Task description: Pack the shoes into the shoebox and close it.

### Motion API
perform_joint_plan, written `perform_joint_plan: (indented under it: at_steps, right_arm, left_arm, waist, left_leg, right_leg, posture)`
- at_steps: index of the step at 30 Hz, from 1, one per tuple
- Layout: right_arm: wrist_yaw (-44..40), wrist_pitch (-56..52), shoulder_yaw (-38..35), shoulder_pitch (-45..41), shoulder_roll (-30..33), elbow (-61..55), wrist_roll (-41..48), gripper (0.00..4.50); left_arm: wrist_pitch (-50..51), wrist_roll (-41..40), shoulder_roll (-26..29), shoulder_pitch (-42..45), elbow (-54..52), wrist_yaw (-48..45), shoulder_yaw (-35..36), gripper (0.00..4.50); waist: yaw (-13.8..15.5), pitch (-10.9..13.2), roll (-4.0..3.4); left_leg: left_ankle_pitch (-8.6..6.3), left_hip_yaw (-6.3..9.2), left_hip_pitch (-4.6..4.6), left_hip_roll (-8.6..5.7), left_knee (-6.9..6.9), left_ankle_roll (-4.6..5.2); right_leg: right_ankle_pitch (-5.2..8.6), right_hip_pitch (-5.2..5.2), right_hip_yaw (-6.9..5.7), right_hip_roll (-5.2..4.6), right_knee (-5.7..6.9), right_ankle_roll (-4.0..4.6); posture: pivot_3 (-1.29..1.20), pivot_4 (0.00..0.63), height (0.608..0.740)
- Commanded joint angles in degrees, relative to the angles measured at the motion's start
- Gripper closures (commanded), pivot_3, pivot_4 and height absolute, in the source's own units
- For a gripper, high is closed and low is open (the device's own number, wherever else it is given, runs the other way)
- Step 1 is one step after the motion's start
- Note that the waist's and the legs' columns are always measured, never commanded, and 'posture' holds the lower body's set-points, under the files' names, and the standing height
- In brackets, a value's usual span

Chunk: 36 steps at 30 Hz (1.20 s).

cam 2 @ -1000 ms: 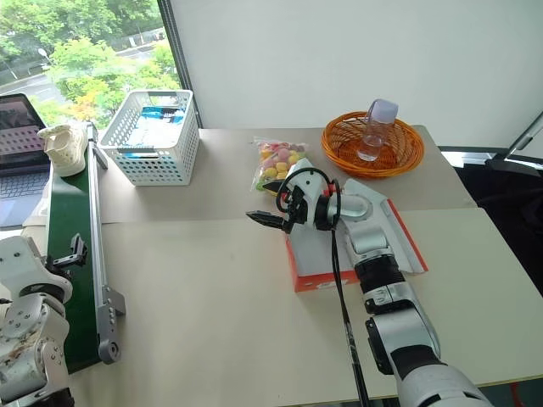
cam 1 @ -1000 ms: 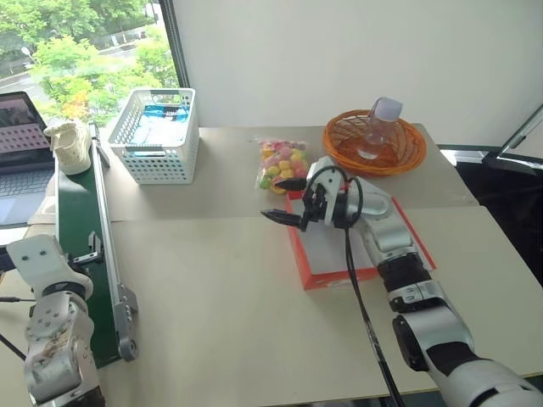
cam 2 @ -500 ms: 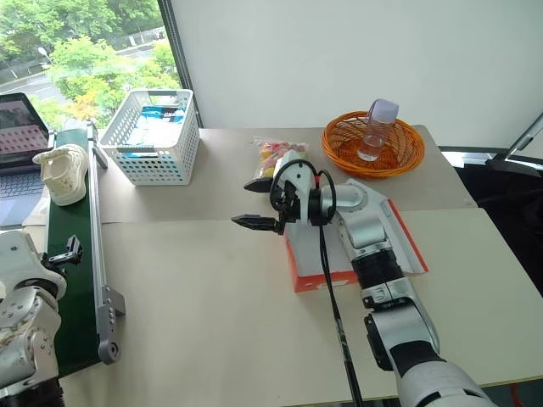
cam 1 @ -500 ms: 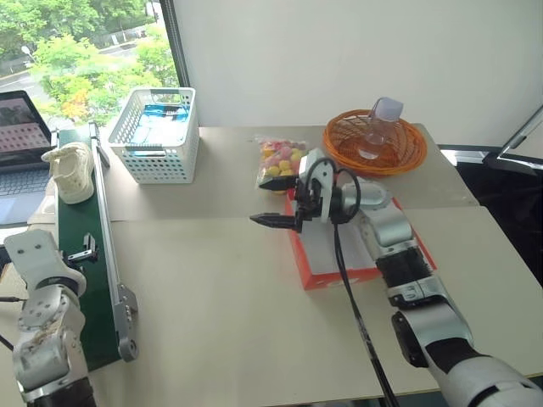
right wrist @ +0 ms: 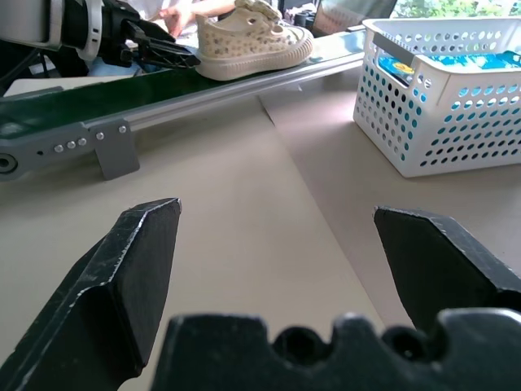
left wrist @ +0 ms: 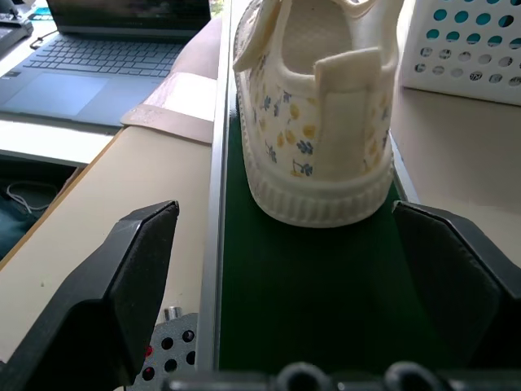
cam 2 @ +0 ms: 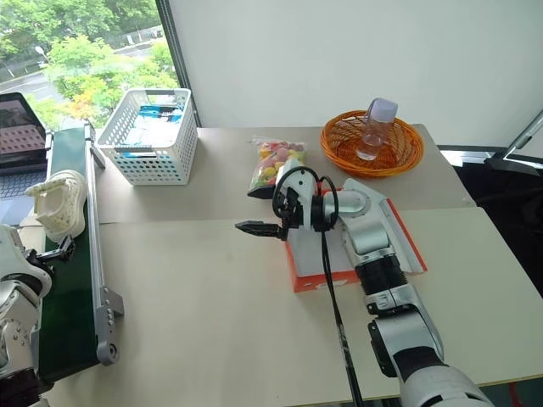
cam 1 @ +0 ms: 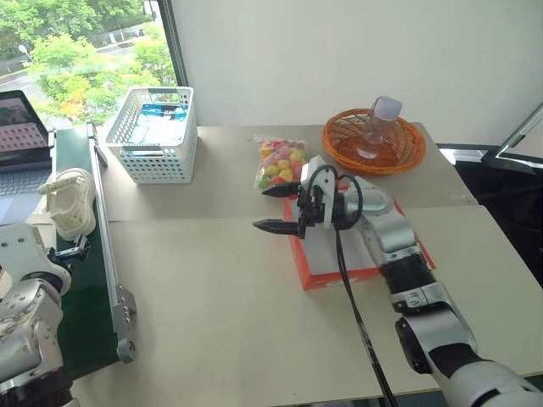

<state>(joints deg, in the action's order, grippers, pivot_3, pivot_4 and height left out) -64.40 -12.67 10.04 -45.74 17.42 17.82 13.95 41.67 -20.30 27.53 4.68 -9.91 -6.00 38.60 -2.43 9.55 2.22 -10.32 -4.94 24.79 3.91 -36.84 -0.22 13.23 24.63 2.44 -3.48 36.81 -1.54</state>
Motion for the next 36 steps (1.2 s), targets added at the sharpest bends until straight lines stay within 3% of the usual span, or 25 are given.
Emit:
perform_joint_plan:
  at_steps: [1,14,15,19,24,31,36]
  right_arm:
    - [0.8,1.1,-0.9,-0.5,0.4,-1.6,0.1,0.03]
    - [1.9,1.2,-0.8,-1.4,0.6,-1.2,-0.5,0.03]
    - [2.0,1.2,-0.8,-1.4,0.6,-1.2,-0.6,0.00]
    - [2.4,1.4,-0.6,-1.4,0.8,-1.2,-1.3,0.00]
    - [2.9,0.7,-0.8,-1.5,0.9,-1.6,-1.4,0.00]
    - [8.7,-15.9,-8.2,-3.5,0.4,-2.9,6.9,0.00]
    - [20.2,-27.1,-17.1,-5.8,-2.7,-4.0,14.0,0.00]
  left_arm:
    - [0.6,-1.4,-0.1,-0.2,0.6,-1.6,-0.8,0.00]
    - [0.7,-3.4,-1.8,-0.1,0.6,-2.5,-2.5,0.00]
    - [0.6,-3.7,-2.1,0.0,0.5,-2.3,-2.4,0.53]
    - [0.6,-3.0,-2.4,0.9,-0.6,-1.4,-3.3,1.51]
    - [-2.1,-0.9,-1.2,3.9,-3.1,0.3,-4.7,1.72]
    - [-3.1,-3.1,-0.9,13.6,-10.2,-4.6,-15.0,1.72]
    - [-2.1,-3.5,-3.3,18.9,-11.9,-5.7,-22.2,1.72]
  waist:
    - [0.0,0.0,0.00]
    - [0.9,0.0,0.00]
    - [1.1,0.0,0.00]
    - [1.8,0.0,0.00]
    - [2.2,0.0,0.00]
    - [2.2,0.0,0.21]
    - [1.7,0.0,0.21]
  left_leg:
    - [0.00,0.00,0.00,0.00,0.00,-0.01]
    - [0.01,0.00,-0.02,0.00,0.00,-0.06]
    - [0.01,0.00,-0.02,0.00,0.00,-0.06]
    - [0.02,0.00,-0.03,0.00,0.00,-0.08]
    - [0.03,0.01,-0.02,0.01,0.00,-0.11]
    - [0.24,0.01,0.62,-0.01,-0.02,0.00]
    - [0.36,0.05,0.74,0.00,0.05,0.27]
  right_leg:
    - [0.00,0.00,0.00,0.00,0.01,0.00]
    - [0.01,0.01,-0.04,-0.04,0.10,0.05]
    - [0.01,0.01,-0.04,-0.04,0.10,0.05]
    - [0.01,0.00,-0.06,-0.05,0.11,0.06]
    - [0.01,-0.01,-0.11,-0.06,0.13,0.14]
    - [-0.10,0.47,-0.10,-0.04,0.06,0.01]
    - [-0.11,0.55,-0.11,0.01,0.03,0.00]
  posture:
    - [0.00,0.150,0.740]
    - [0.00,0.150,0.740]
    - [0.00,0.150,0.740]
    - [0.00,0.150,0.740]
    - [0.00,0.150,0.740]
    - [0.00,0.150,0.740]
    - [0.00,0.150,0.740]
